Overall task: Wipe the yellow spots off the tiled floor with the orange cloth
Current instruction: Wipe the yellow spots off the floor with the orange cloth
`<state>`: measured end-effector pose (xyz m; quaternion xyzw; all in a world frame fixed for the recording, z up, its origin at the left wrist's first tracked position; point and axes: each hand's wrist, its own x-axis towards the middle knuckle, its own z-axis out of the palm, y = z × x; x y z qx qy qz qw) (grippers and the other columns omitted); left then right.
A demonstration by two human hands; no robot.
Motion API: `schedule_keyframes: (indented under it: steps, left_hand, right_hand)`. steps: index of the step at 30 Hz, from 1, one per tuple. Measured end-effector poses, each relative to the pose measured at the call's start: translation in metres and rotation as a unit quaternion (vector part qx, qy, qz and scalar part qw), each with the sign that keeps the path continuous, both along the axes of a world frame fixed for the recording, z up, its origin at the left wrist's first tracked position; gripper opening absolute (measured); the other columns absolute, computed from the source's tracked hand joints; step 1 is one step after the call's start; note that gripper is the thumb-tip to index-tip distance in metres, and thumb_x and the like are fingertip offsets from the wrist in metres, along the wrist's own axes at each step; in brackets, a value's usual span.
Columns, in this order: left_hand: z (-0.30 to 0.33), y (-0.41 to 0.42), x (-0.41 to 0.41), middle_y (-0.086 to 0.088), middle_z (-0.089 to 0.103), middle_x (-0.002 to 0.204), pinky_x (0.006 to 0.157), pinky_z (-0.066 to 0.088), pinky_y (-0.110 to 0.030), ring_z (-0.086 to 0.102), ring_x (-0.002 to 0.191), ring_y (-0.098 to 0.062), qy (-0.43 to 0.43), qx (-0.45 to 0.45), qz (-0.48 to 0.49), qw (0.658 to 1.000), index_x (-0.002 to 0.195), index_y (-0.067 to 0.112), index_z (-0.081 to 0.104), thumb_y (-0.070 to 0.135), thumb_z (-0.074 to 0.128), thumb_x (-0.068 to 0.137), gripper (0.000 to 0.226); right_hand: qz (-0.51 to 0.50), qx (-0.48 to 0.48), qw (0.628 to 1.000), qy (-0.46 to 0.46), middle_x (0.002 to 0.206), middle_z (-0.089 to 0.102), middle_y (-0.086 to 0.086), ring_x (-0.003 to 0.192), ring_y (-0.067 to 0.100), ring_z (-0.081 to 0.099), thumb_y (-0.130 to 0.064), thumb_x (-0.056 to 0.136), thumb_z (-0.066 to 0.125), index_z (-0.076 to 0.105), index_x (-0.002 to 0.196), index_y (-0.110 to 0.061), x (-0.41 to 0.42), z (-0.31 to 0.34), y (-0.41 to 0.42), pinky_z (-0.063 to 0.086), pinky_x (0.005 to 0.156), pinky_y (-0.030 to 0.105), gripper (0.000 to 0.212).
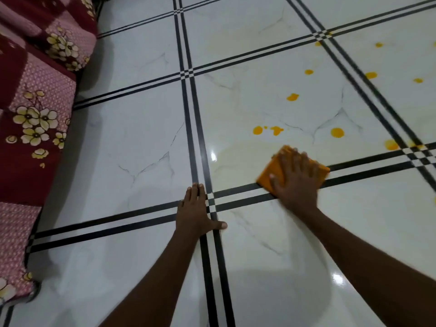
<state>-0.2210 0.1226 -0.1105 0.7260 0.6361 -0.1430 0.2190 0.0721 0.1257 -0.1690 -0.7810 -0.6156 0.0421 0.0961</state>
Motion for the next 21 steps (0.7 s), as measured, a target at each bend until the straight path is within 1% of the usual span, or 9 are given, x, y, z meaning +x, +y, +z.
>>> schedule_keyframes:
  steps: [2,4,6,9,11,13,16,18,21]
  left_hand:
    - [0.007,-0.003,0.016,-0.015,-0.006,0.166,0.124,0.014,-0.047,-0.003,0.154,-0.033,0.002,0.009,0.007,1.000,0.158,0.006,-0.004,0.069,0.075,0.068,0.136]
    - [0.008,-0.017,0.051,-0.019,0.011,0.164,0.123,0.019,-0.047,0.010,0.152,-0.035,-0.015,0.077,-0.013,0.997,0.157,0.003,0.009,0.067,0.070,0.074,0.122]
    - [0.002,-0.035,0.097,-0.017,0.019,0.163,0.122,0.018,-0.044,0.015,0.151,-0.032,-0.060,0.128,-0.059,0.988,0.156,0.005,0.015,0.068,0.065,0.077,0.113]
    - [-0.015,-0.062,0.160,-0.017,0.002,0.166,0.124,0.012,-0.044,0.003,0.154,-0.031,-0.069,0.118,-0.114,0.984,0.158,0.005,0.006,0.082,0.055,0.073,0.124]
    - [-0.023,-0.066,0.183,-0.018,-0.005,0.166,0.124,0.007,-0.044,-0.003,0.154,-0.031,-0.049,0.115,-0.123,0.985,0.158,0.006,0.000,0.083,0.052,0.074,0.125]
    - [-0.024,-0.066,0.190,-0.016,-0.009,0.166,0.123,0.003,-0.044,-0.007,0.154,-0.029,-0.053,0.114,-0.147,0.981,0.158,0.007,-0.003,0.078,0.052,0.079,0.120]
    - [-0.021,-0.071,0.209,-0.012,-0.012,0.166,0.123,-0.002,-0.042,-0.012,0.154,-0.027,-0.085,0.097,-0.195,0.972,0.158,0.009,-0.007,0.076,0.052,0.080,0.120]
    - [-0.019,-0.074,0.225,-0.012,-0.013,0.166,0.123,-0.002,-0.042,-0.012,0.154,-0.027,-0.089,0.087,-0.215,0.969,0.158,0.008,-0.009,0.078,0.054,0.078,0.123]
    - [-0.018,-0.072,0.238,-0.012,-0.012,0.166,0.123,0.004,-0.042,-0.008,0.154,-0.027,-0.055,0.079,-0.250,0.963,0.158,0.008,-0.007,0.079,0.054,0.077,0.124]
  right_hand:
    - [-0.056,0.000,0.998,0.008,0.168,0.023,0.017,0.153,0.042,0.021,-0.060,0.094,0.033,0.021,0.163,-0.022,0.023,0.008,-0.058,0.015,0.123,0.062,0.080]
    - [-0.112,-0.004,0.994,0.015,0.167,0.024,0.020,0.153,0.044,0.022,-0.058,0.092,0.035,0.022,0.163,-0.019,0.012,0.011,-0.092,0.013,0.123,0.063,0.082]
    - [-0.060,-0.011,0.998,0.025,0.168,0.022,0.018,0.155,0.043,0.019,-0.058,0.093,0.038,0.022,0.163,-0.019,-0.008,0.008,-0.092,0.006,0.125,0.060,0.082]
    - [0.071,-0.008,0.997,0.015,0.169,0.024,0.011,0.155,0.037,0.021,-0.062,0.095,0.038,0.025,0.162,-0.024,0.030,0.003,-0.060,0.011,0.125,0.056,0.078]
    - [-0.035,-0.008,0.999,-0.009,0.165,0.033,0.012,0.149,0.039,0.031,-0.063,0.095,0.036,0.030,0.160,-0.024,0.102,0.000,-0.058,0.019,0.121,0.056,0.076]
    - [-0.184,0.004,0.983,-0.020,0.164,0.034,0.016,0.150,0.041,0.030,-0.062,0.097,0.031,0.027,0.161,-0.022,0.172,-0.002,-0.092,0.020,0.121,0.059,0.076]
    - [-0.299,0.014,0.954,-0.016,0.166,0.027,0.019,0.153,0.043,0.023,-0.059,0.097,0.032,0.021,0.163,-0.019,0.175,0.006,-0.151,0.016,0.122,0.064,0.078]
    - [-0.272,0.014,0.962,-0.001,0.167,0.025,0.018,0.154,0.043,0.020,-0.058,0.094,0.038,0.022,0.163,-0.019,0.131,0.007,-0.150,0.013,0.123,0.063,0.081]
    - [-0.074,-0.019,0.997,0.011,0.170,0.018,0.012,0.157,0.037,0.014,-0.062,0.098,0.036,0.016,0.164,-0.025,0.134,0.002,-0.108,0.009,0.124,0.059,0.078]
